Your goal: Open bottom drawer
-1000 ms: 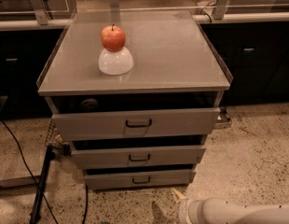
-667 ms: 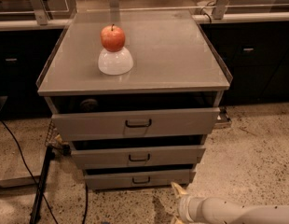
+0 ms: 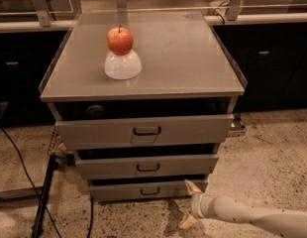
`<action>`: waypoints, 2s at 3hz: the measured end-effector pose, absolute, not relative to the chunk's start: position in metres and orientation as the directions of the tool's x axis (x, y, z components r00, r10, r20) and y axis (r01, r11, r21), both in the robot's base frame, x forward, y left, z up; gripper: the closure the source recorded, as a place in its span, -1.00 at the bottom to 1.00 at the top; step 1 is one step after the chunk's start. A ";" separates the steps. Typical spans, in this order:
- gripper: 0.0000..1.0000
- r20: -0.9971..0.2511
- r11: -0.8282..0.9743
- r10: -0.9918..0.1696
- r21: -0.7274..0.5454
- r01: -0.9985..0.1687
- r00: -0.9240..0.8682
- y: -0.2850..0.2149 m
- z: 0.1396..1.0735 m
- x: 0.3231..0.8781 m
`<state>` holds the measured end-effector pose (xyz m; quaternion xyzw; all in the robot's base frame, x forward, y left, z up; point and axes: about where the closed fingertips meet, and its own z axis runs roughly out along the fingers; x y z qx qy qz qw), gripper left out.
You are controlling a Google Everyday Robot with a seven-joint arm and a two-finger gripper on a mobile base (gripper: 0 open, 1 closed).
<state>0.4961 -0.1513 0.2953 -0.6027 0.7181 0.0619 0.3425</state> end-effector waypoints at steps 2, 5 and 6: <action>-1.00 -0.547 0.314 -0.829 -0.280 -0.907 -0.118 -0.173 0.263 0.542; -1.00 -0.598 0.353 -0.780 -0.178 -0.919 -0.183 -0.165 0.223 0.562; -1.00 -0.623 0.332 -0.767 -0.182 -0.926 -0.152 -0.151 0.211 0.577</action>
Offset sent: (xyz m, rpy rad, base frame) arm 0.0264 -0.0137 -0.0284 -0.0138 0.0563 -0.0418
